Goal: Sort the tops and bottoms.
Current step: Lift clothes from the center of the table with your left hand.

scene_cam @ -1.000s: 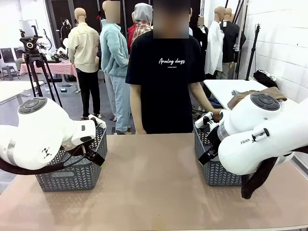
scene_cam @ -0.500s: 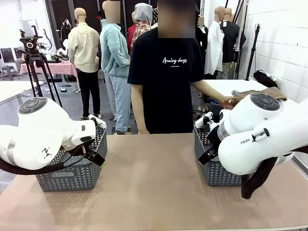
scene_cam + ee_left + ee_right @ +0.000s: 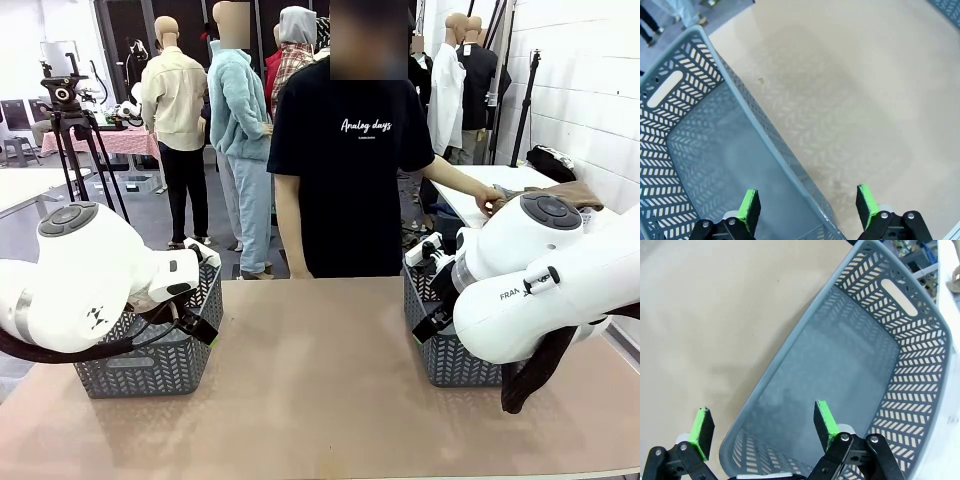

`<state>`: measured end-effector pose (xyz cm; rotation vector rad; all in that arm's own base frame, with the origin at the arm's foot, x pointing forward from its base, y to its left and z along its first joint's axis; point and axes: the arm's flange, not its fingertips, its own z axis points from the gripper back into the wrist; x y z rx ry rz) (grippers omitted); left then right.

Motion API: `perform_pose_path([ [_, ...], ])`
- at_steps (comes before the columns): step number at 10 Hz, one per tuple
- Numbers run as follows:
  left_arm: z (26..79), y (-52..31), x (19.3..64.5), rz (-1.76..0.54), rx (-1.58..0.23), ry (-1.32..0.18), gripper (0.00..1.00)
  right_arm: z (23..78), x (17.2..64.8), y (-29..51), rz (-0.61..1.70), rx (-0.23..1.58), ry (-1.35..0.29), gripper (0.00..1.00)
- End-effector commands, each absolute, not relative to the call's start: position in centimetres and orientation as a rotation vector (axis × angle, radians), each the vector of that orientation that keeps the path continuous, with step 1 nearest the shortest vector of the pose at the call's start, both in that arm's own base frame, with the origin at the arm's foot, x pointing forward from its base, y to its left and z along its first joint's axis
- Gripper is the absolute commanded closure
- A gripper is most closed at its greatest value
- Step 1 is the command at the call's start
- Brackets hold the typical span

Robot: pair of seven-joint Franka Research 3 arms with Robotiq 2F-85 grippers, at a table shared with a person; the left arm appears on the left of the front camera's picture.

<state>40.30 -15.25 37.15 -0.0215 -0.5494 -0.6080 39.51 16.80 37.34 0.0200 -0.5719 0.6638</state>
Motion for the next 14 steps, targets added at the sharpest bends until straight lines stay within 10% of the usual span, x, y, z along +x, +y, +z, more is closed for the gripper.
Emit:
perform_pose_path([
  [1, 37.2, -15.1, 40.3, -0.606, -0.021, -0.549, 0.0, 37.3, 39.5, 16.8, 0.663, 0.02, -0.572, 0.0],
  [14, 42.3, -14.6, 39.3, -0.61, -0.068, -0.574, 0.0, 41.8, 38.8, 16.4, 0.661, 0.066, -0.63, 0.0],
])
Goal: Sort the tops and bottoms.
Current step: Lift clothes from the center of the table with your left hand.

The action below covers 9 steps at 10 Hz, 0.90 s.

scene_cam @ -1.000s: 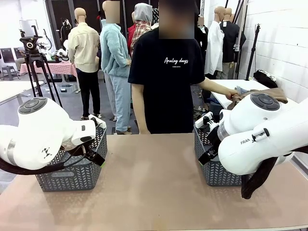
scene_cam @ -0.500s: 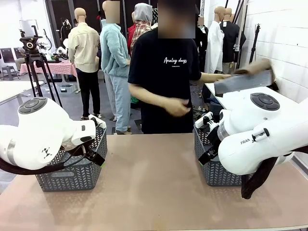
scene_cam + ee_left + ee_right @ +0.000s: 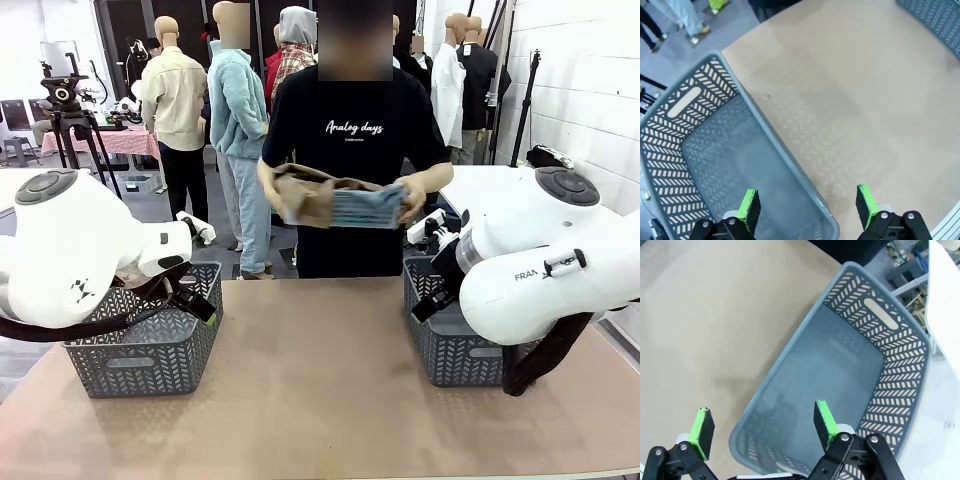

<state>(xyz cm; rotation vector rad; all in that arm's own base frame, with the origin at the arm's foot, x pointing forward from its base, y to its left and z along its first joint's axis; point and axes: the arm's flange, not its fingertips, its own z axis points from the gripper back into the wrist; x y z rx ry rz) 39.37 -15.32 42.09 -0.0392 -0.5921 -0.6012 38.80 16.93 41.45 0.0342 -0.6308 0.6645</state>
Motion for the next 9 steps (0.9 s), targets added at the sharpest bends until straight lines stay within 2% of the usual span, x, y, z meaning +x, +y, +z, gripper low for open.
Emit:
perform_pose_path([
  [1, 43.4, -14.2, 38.7, -0.612, -0.094, -0.573, 0.0, 43.6, 38.5, 15.7, 0.642, 0.089, -0.661, 0.0],
  [2, 47.0, -12.5, 36.4, -0.604, -0.167, -0.607, 0.0, 48.0, 36.8, 12.6, 0.58, 0.169, -0.736, 0.0],
  [6, 49.8, -9.8, 34.1, -0.594, -0.191, -0.64, 0.0, 50.0, 35.6, 10.1, 0.565, 0.253, -0.774, 0.0],
  [9, 50.7, -8.3, 33.1, -0.588, -0.175, -0.598, 0.0, 50.2, 35.8, 8.8, 0.546, 0.256, -0.765, 0.0],
])
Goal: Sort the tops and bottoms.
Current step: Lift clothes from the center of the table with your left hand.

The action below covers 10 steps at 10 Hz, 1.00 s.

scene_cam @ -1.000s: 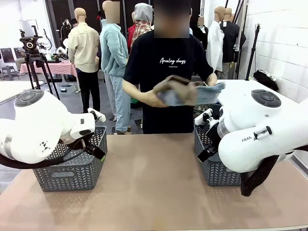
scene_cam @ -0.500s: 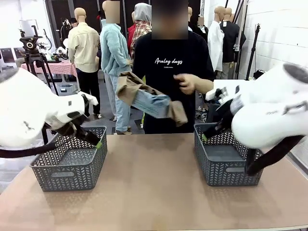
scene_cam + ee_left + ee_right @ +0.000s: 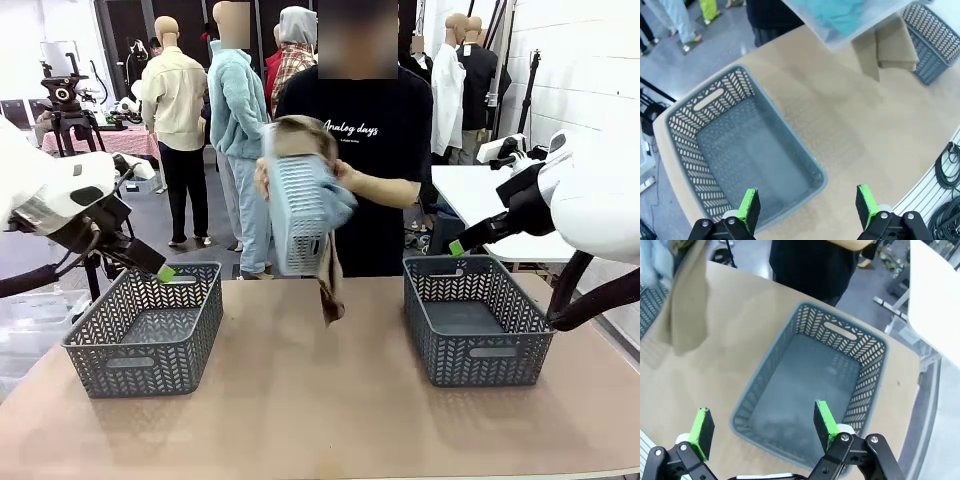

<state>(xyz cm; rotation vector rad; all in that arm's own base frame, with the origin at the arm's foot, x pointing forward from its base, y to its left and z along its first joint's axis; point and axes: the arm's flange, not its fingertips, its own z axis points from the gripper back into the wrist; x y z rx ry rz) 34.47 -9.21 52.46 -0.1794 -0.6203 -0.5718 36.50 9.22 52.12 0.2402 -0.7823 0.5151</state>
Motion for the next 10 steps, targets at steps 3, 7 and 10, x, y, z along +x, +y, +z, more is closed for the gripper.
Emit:
perform_pose_path([
  [3, 50.8, -7.9, 32.8, -0.566, -0.207, -0.627, 0.0, 50.4, 35.6, 8.5, 0.529, 0.255, -0.724, 0.0],
  [7, 52.6, -8.5, 34.4, -0.554, -0.183, -0.614, 0.0, 51.5, 36.5, 9.1, 0.518, 0.243, -0.739, 0.0],
  [10, 52.6, -8.5, 34.4, -0.554, -0.183, -0.614, 0.0, 51.5, 36.5, 9.1, 0.518, 0.243, -0.739, 0.0],
])
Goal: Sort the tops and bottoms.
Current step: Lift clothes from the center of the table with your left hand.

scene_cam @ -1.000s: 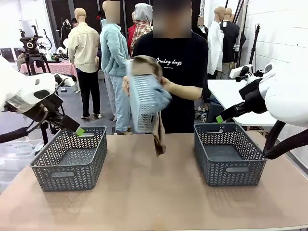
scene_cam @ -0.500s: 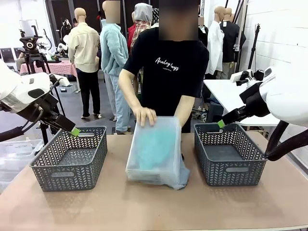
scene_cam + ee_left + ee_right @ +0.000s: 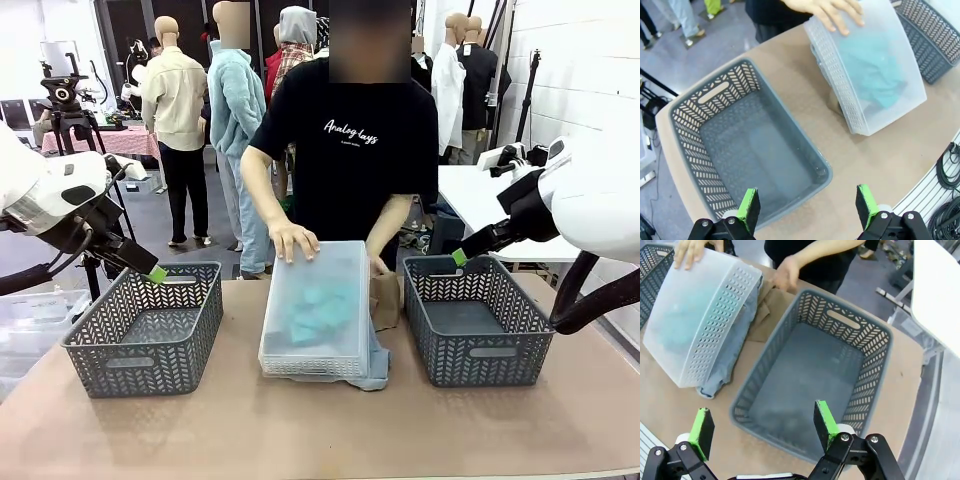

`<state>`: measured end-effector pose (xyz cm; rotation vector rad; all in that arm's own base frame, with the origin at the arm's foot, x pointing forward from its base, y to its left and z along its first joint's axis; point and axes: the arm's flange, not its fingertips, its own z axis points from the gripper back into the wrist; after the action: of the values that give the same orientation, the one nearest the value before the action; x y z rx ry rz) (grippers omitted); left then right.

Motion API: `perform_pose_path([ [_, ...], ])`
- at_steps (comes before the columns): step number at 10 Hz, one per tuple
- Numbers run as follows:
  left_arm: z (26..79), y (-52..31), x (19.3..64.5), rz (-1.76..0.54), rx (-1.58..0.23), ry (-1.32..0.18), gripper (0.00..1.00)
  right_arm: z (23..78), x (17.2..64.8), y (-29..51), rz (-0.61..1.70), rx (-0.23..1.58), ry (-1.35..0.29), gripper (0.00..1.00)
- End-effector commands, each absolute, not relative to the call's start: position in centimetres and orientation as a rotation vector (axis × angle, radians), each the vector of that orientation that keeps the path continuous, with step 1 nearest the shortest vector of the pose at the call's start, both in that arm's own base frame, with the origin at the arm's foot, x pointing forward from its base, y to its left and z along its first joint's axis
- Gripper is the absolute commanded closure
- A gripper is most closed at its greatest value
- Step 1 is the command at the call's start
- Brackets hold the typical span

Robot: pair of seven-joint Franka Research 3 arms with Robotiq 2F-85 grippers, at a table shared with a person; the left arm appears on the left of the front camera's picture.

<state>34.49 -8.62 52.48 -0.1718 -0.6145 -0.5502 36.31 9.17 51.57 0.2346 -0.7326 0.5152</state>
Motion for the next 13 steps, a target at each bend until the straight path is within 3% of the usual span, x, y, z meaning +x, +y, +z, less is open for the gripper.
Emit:
perform_pose_path([
  [1, 52.58, -8.46, 34.4, -0.554, -0.183, -0.614, 0.0, 51.5, 36.48, 9.08, 0.518, 0.243, -0.739, 0.0],
  [13, 52.58, -8.46, 34.4, -0.554, -0.183, -0.614, 0.0, 51.5, 36.48, 9.08, 0.518, 0.243, -0.739, 0.0],
])
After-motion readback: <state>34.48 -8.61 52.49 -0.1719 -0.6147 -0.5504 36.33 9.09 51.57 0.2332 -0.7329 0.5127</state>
